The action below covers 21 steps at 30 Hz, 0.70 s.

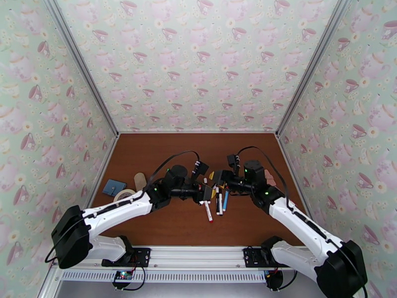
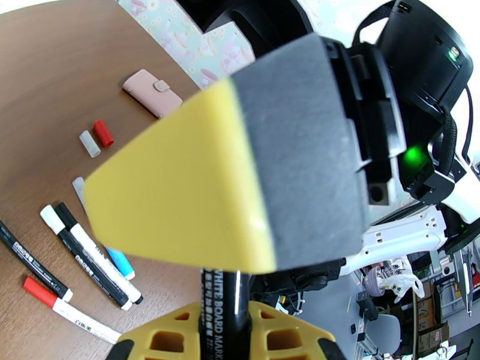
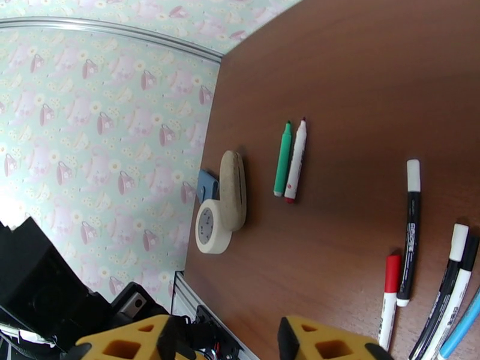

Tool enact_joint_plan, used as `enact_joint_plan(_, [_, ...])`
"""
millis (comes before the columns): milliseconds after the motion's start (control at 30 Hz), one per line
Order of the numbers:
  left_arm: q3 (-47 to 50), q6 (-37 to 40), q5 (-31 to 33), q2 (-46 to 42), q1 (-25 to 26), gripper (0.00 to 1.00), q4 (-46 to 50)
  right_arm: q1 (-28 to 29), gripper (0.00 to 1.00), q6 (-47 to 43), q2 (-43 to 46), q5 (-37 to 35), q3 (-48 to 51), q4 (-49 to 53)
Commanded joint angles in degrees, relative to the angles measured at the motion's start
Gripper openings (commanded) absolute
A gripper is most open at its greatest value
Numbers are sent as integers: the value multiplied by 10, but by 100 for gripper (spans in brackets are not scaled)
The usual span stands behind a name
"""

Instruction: Open the pen caps

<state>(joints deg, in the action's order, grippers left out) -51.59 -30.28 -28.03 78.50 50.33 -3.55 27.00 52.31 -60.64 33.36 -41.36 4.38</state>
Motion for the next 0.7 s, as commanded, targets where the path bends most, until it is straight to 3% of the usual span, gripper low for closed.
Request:
enact_joint_plan(0, [-2,-8,4,10,-2,1,-19,3,42,12,8,-11,3,-20])
enact_joint_plan(200, [-5,-9,8,19,-2,1,-19,6,31,25,2,-3,1,-32])
enact_joint_plan(533, [-6,-13,10,23,-2,1,-21,15,37,29,-2,-6,1,-36])
enact_joint_plan(667, [-6,-12,14,21,-2,1,-18,17,31,30,-4,-8,1,-37])
